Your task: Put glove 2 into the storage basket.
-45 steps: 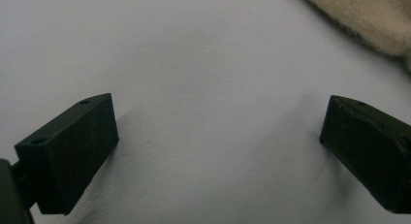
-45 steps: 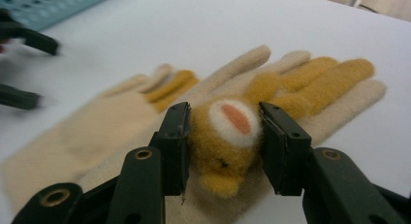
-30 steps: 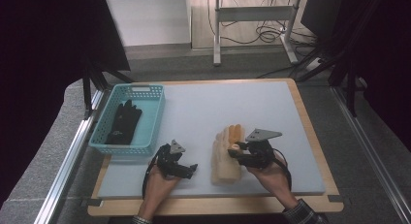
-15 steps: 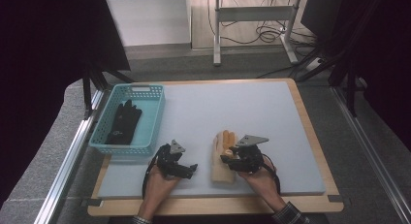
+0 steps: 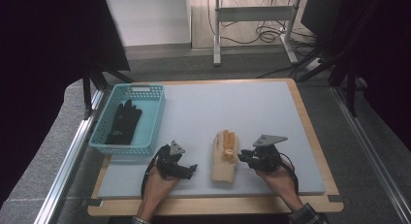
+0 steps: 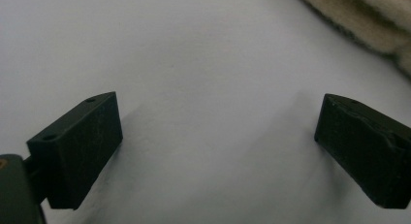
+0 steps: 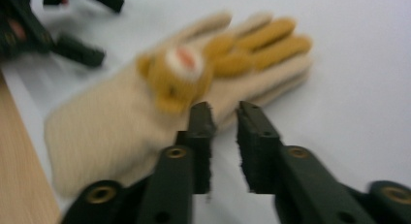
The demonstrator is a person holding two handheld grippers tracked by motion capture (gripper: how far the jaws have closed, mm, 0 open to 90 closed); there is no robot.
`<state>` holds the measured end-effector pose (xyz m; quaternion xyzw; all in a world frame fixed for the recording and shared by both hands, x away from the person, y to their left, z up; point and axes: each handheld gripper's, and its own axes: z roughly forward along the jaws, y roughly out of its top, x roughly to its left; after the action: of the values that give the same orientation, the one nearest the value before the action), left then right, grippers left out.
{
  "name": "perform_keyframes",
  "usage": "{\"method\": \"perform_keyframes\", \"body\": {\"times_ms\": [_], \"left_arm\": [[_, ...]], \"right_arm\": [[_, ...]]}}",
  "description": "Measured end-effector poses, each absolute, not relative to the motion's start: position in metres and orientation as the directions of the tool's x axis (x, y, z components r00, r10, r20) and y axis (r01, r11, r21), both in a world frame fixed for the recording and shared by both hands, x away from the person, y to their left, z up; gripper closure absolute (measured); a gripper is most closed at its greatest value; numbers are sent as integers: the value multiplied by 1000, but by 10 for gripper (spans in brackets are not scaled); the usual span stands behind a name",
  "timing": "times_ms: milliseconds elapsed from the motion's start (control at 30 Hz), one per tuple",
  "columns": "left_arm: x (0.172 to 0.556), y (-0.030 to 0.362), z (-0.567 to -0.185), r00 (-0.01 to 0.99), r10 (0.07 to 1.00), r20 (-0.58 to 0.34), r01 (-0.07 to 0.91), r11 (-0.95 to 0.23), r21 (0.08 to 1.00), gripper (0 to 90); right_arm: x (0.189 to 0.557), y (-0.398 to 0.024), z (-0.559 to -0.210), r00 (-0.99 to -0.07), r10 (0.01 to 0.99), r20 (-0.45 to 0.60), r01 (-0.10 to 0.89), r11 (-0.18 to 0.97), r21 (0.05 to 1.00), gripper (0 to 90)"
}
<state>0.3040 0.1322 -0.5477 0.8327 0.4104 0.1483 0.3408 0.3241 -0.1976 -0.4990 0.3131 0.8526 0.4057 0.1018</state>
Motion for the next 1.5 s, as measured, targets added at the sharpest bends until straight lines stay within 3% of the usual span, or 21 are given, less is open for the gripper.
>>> {"method": "perform_keyframes", "body": {"times_ms": [100, 200, 733, 1167, 1500], "left_arm": [[298, 137, -547, 614, 788, -27, 590, -436, 680, 31], [293, 144, -547, 612, 790, -38, 595, -428, 680, 33], [290, 154, -550, 637, 770, -40, 572, -437, 694, 49], [291, 159, -549, 618, 785, -43, 589, -426, 687, 29], [291, 161, -551, 620, 783, -44, 586, -426, 689, 18]], "right_arm": [[319, -200, -506, -801, 590, 101, 454, 490, 744, 868], [313, -200, -512, -824, 558, 101, 441, 518, 733, 888], [301, -167, -531, -864, 491, 112, 411, 559, 720, 887], [307, -119, -535, -885, 464, 46, 346, 588, 731, 882], [307, -140, -526, -869, 494, 22, 344, 573, 744, 795]]}}
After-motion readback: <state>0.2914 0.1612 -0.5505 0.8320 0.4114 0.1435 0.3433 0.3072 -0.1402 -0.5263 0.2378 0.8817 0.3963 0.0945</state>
